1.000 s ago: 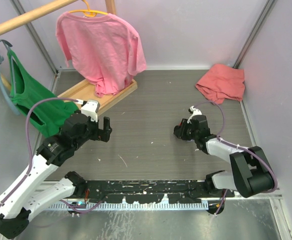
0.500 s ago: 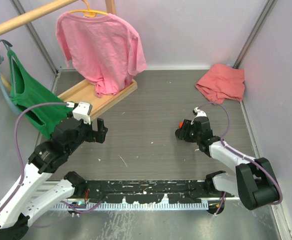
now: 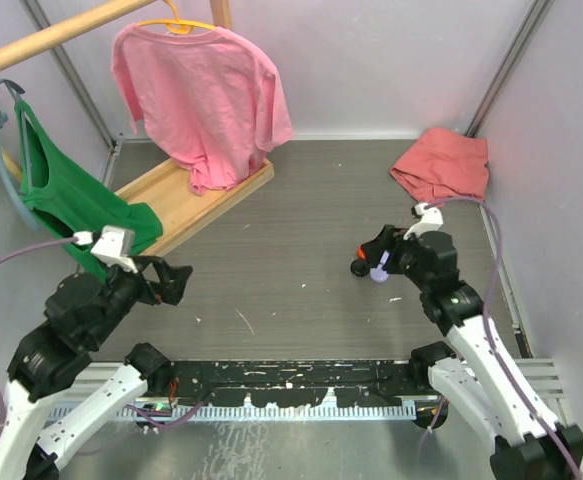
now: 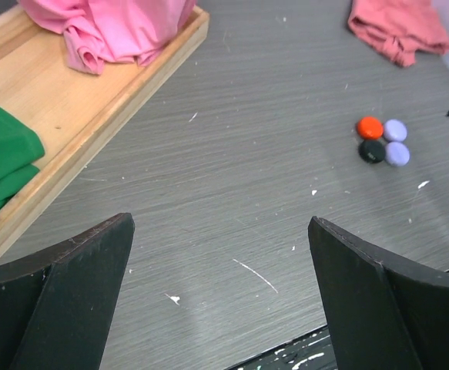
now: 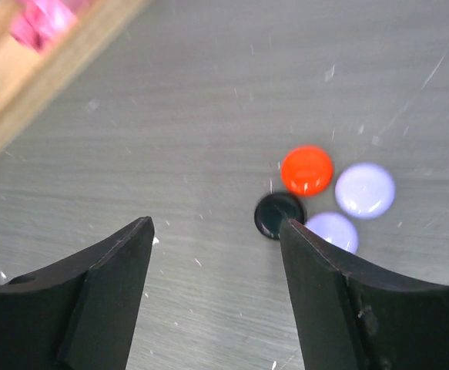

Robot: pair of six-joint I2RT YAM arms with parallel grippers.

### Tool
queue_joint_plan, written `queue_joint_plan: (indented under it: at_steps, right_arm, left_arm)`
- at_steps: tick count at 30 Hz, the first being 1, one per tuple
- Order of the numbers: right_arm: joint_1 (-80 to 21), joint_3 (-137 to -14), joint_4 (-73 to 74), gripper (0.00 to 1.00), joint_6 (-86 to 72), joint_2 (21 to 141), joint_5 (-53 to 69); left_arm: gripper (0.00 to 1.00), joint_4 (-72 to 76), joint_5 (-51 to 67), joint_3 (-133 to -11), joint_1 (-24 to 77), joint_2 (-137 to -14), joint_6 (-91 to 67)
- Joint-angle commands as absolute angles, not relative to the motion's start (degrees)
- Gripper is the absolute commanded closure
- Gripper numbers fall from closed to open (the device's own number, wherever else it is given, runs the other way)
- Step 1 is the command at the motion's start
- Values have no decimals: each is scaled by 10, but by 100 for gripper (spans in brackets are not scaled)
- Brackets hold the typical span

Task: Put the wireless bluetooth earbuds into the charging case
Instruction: Place the charging case at the center of the board, then reset both arms

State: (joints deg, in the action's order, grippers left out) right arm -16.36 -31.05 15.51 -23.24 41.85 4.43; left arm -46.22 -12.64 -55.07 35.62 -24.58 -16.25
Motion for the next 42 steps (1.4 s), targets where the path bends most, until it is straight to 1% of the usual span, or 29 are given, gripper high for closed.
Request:
queue_joint_plan:
  at_steps: [1, 2, 3, 4, 8, 15, 18, 21, 26, 31, 42]
  right_arm:
    - [-161, -399, 231, 25, -182, 325, -11]
    - [-161, -413, 244, 20, -173, 306, -21]
    - [-161, -427, 255, 7, -162, 288, -28]
    - [-162, -439, 267, 0, -155, 271, -36]
    - [-161, -466, 297, 0, -129, 204, -70]
    - [-162, -451, 294, 0, -79, 94, -115]
    - [-161, -430, 283, 1, -46, 57, -100]
    - [-162, -408, 272, 1, -25, 29, -94]
    - [-162, -380, 263, 0, -24, 27, -100]
    - [-161, -379, 260, 1, -21, 33, -93]
    - [-161, -379, 259, 1, -24, 35, -84]
  left_arm:
    - [2, -511, -158, -583, 354, -194, -187]
    - [2, -518, -164, -584, 354, -181, -189]
    - [2, -524, -170, -585, 354, -168, -192]
    - [2, -527, -176, -584, 354, -154, -195]
    - [2, -533, -204, -571, 354, -98, -207]
    - [2, -517, -246, -528, 354, -26, -213]
    - [2, -498, -254, -500, 354, -3, -221]
    - [2, -490, -261, -481, 354, -8, -226]
    - [2, -475, -250, -464, 354, -17, -228]
    - [2, -491, -267, -456, 354, -14, -226]
    - [2, -485, -256, -451, 353, -18, -229]
